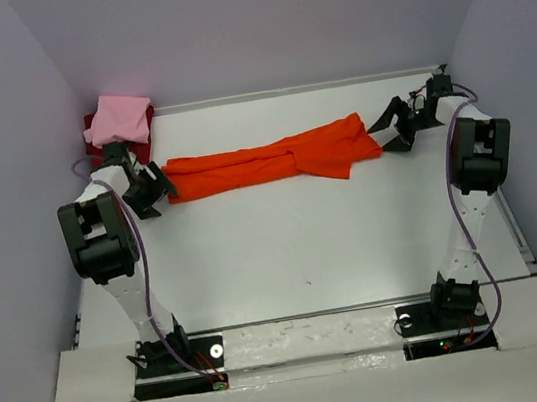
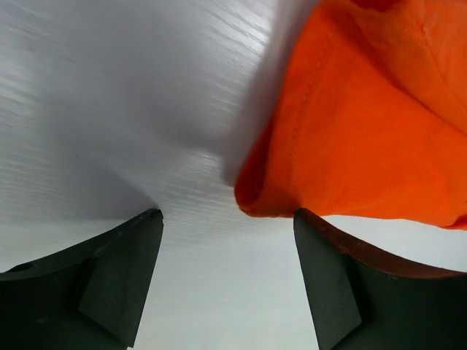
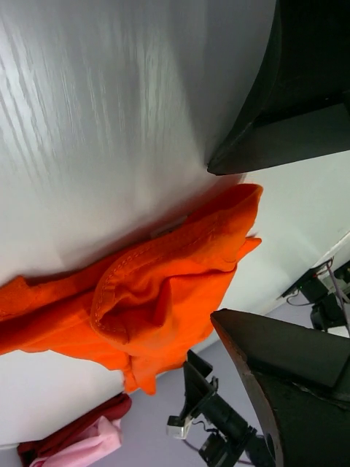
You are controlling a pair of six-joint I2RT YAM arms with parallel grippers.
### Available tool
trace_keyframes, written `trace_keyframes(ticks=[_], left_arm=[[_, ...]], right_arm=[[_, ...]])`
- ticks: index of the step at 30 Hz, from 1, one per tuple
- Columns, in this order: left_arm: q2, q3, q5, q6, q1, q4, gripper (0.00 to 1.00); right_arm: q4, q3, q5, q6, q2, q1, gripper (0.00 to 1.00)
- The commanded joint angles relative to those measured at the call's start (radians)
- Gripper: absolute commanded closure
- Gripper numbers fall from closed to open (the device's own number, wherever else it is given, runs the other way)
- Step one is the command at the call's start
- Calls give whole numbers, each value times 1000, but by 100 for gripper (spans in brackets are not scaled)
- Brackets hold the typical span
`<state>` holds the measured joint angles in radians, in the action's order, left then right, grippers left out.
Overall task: Fold and stack the t-shirts
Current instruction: Fold the other side of the tshirt into a rectangle
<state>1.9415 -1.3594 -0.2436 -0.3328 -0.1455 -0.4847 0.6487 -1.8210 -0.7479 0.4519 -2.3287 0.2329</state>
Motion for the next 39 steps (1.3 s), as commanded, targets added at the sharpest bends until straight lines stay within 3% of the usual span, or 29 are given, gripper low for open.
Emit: trace_keyframes(ticks=[1, 8, 21, 39], left_arm=[[-49, 32, -115, -40, -89, 95, 14], [-35, 45, -138, -26, -144, 129, 13], [34, 218, -413, -146, -166, 445, 14], [83, 253, -468, -190, -163, 521, 14]], right_arm=[[-80, 22, -62, 7, 48, 39, 20], [-98, 3, -102, 36, 22, 39, 21], [-110, 49, -133, 51, 14, 39, 23], [-141, 83, -131, 80, 5, 0, 28]])
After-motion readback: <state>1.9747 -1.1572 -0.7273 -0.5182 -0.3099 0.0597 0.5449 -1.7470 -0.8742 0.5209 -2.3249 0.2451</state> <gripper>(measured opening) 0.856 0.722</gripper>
